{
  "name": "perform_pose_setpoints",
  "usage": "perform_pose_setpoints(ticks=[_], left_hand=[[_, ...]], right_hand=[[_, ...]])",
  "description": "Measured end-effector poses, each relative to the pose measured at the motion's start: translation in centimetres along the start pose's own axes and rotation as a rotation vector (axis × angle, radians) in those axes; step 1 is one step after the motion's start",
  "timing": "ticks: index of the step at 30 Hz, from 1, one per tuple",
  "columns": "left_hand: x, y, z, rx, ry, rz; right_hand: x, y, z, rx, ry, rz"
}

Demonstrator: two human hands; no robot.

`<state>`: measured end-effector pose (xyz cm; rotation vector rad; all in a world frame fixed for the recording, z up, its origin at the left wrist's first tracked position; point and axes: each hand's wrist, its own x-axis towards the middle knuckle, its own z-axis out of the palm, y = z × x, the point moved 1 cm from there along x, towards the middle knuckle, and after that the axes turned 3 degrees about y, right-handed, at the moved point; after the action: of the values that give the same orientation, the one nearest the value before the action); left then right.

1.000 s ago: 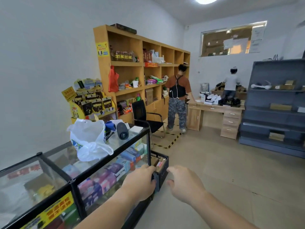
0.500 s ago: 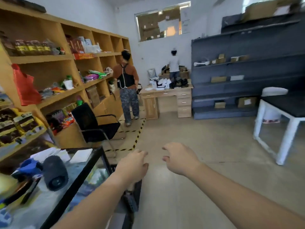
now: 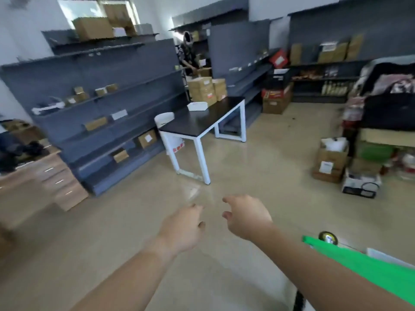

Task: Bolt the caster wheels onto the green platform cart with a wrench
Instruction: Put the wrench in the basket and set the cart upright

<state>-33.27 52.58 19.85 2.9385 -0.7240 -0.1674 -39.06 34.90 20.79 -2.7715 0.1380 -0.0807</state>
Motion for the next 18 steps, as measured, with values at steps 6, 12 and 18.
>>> perform_pose_setpoints(ticks=[6, 12, 18], left_hand=[[12.7, 6.3, 3.0, -0.012, -0.101, 0.278], [19.7, 13.0, 7.8, 0.032, -0.23, 0.588], [21.9, 19.8, 14.2, 0.076, -0.425, 0.933]], right_hand=[[4.3, 9.4, 0.4, 0.03, 0.097, 0.371], [3.3, 15.6, 1.8, 0.045, 0.114, 0.706], [-3.5, 18.6, 5.7, 0.141, 0.174, 1.114]])
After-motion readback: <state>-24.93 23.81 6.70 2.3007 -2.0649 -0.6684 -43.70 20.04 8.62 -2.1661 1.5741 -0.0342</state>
